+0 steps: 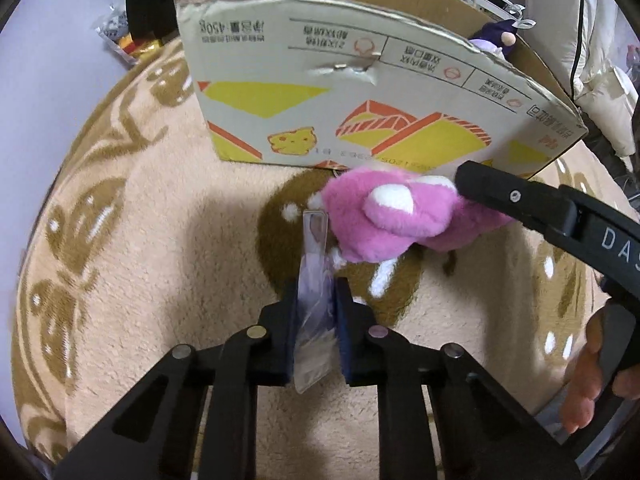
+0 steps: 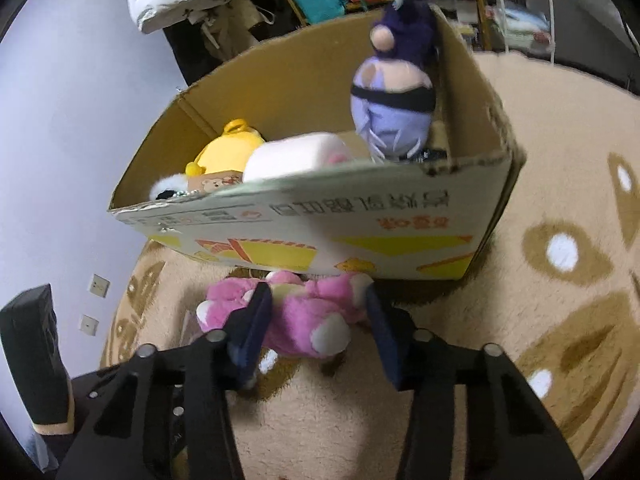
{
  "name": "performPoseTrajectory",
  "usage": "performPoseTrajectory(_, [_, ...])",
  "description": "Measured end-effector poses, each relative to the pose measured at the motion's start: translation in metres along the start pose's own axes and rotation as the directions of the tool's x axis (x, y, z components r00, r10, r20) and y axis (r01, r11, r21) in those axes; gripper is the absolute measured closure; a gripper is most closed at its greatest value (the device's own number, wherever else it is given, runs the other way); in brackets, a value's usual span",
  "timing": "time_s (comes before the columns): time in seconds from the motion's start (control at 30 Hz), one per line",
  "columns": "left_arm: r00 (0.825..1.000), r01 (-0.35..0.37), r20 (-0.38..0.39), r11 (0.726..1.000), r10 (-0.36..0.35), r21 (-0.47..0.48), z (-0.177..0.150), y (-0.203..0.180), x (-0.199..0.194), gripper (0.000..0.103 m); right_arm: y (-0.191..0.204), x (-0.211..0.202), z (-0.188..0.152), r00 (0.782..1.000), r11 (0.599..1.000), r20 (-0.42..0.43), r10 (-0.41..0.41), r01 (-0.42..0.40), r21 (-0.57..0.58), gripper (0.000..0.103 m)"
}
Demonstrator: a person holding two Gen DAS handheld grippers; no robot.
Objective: Organize soft objects
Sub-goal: 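Grasp the clear bag with the left tool while the right tool grasps the pink plush, then lift the clear bag with the left tool while the right tool carries the pink plush to the box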
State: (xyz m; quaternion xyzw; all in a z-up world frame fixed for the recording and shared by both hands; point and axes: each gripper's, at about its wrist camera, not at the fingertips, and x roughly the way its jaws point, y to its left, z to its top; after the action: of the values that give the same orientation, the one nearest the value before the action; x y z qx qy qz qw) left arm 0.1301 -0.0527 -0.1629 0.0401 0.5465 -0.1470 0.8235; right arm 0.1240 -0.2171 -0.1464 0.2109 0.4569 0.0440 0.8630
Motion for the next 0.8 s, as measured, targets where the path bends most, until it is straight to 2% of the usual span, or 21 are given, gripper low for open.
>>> performPoseTrajectory(0.1, [1.0, 0.007, 0.014, 1.0, -0.007, -0.007, 0.001, -0.001, -0.008, 0.091, 0.005, -0.009, 0.001, 0.999, 0.999, 0.042, -0.022, 0.023, -0.027, 0.092])
performPoseTrajectory(0.4, [0.996, -0.036, 0.086, 0.999, 0.037, -0.016, -0.003, -0.003, -0.033, 0.091, 0.01, -0.021, -0.001, 0.997, 0.998, 0.07, -0.017, 0.021, -0.053, 0.094])
performPoseTrajectory(0.8, [0.971, -0.009, 0.237, 1.0, 0.012, -0.014, -0.004, -0.007, -0.078, 0.092, 0.01, -0.073, -0.003, 0.982, 0.998, 0.189, 0.001, 0.009, -0.055, 0.095])
